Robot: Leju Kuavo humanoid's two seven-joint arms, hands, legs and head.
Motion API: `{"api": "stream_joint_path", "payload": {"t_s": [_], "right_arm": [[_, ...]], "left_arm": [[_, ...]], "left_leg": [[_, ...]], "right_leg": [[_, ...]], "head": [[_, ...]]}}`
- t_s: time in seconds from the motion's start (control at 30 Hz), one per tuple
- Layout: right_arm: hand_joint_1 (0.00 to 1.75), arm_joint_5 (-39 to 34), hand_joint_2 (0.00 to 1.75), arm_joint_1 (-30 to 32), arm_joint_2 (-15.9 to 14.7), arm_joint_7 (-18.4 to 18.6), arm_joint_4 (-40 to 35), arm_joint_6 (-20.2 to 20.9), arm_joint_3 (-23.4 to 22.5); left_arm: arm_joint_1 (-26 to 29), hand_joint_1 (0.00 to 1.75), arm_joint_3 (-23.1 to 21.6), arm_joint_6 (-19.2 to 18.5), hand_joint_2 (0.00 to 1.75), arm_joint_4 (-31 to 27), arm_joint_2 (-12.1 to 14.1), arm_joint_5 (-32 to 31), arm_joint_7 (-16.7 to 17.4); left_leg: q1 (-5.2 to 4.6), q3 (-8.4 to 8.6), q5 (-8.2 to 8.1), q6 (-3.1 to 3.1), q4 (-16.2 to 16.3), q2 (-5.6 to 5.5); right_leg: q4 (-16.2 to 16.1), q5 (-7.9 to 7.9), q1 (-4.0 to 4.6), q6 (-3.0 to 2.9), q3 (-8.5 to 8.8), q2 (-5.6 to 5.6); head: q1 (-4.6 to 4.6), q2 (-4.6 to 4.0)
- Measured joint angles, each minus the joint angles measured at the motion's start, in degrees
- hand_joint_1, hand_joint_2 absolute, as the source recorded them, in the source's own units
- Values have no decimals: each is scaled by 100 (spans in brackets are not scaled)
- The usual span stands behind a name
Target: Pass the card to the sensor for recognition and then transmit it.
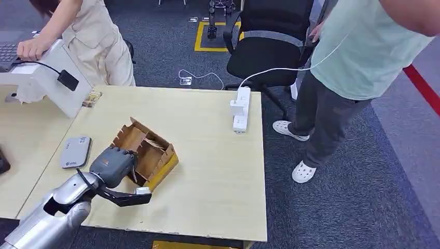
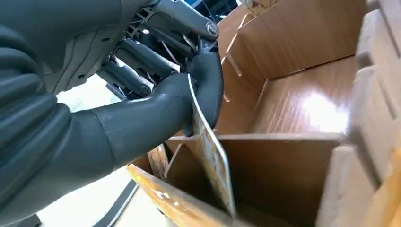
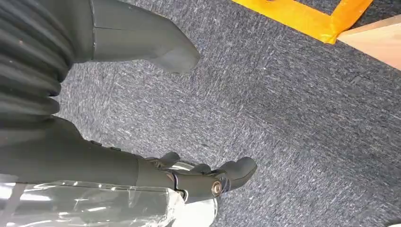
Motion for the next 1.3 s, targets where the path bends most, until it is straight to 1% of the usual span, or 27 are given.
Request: {"api": "stream_joint_path", "payload": {"t_s": [0.03,0.1,0.27,0.3,0.43,0.5,0.53,0.57,0.6,0.63,0.67,0.83,0.9,1.13,1.3], "right_arm": [[0,0,175,0,0,0,0,0,-2],[0,0,175,-1,0,0,0,0,-5],[0,15,175,-1,0,2,0,2,-4],[0,15,175,-1,0,2,0,2,-4],[0,17,175,-1,0,2,0,2,-7],[0,31,175,-1,0,2,0,2,-7],[0,31,175,-1,0,2,0,2,-7],[0,31,175,-1,0,2,0,2,-7],[0,31,175,-1,0,2,0,2,-7],[0,31,175,-1,0,2,0,2,-9],[0,31,175,-1,0,0,0,2,-11],[0,33,175,1,0,-7,0,2,-46],[0,33,175,1,0,-7,0,2,-52],[0,33,175,4,0,-9,0,-2,-59],[0,31,175,40,0,-48,4,-24,-70]], "left_arm": [[0,148,0,0,175,0,0,13,0],[0,155,0,2,175,0,0,17,0],[0,155,0,7,175,0,0,31,0],[0,159,0,7,175,0,0,33,0],[1,157,0,13,175,0,0,44,0],[7,168,0,20,175,-2,2,59,9],[10,166,0,26,175,-4,2,63,15],[13,161,0,31,175,-4,2,63,15],[15,161,0,33,175,-4,2,66,15],[17,171,0,39,175,-7,2,66,17],[26,175,0,55,175,-11,4,72,18],[123,175,74,170,175,-92,15,92,20],[139,173,94,177,175,-101,15,98,20],[197,175,103,186,175,-135,20,81,20],[330,175,131,295,175,-254,15,-15,59]], "left_leg": [[0,0,0,0,0,0],[0,0,0,0,0,0],[0,0,0,0,0,0],[0,0,0,0,0,0],[0,0,0,0,0,0],[0,0,0,0,0,0],[0,0,0,0,0,0],[0,0,0,0,0,0],[0,0,0,0,0,0],[0,0,0,0,0,0],[0,0,0,0,0,0],[0,0,0,0,0,0],[0,0,0,0,0,0],[0,0,0,0,0,0],[0,-1,0,0,0,0]], "right_leg": [[0,0,0,0,0,0],[0,0,0,0,0,0],[0,0,0,0,0,0],[0,0,0,0,0,0],[0,0,0,0,0,0],[0,0,0,0,0,0],[0,0,0,0,0,0],[0,0,0,0,0,0],[0,0,0,0,0,0],[0,0,0,0,0,0],[0,0,0,0,0,0],[0,0,0,0,0,0],[0,0,0,0,0,0],[0,0,0,0,0,0],[0,0,0,0,0,0]], "head": [[4,0],[4,0],[2,0],[2,0],[2,0],[2,0],[2,0],[2,0],[2,0],[2,0],[2,0],[2,0],[2,0],[2,0],[4,0]]}}
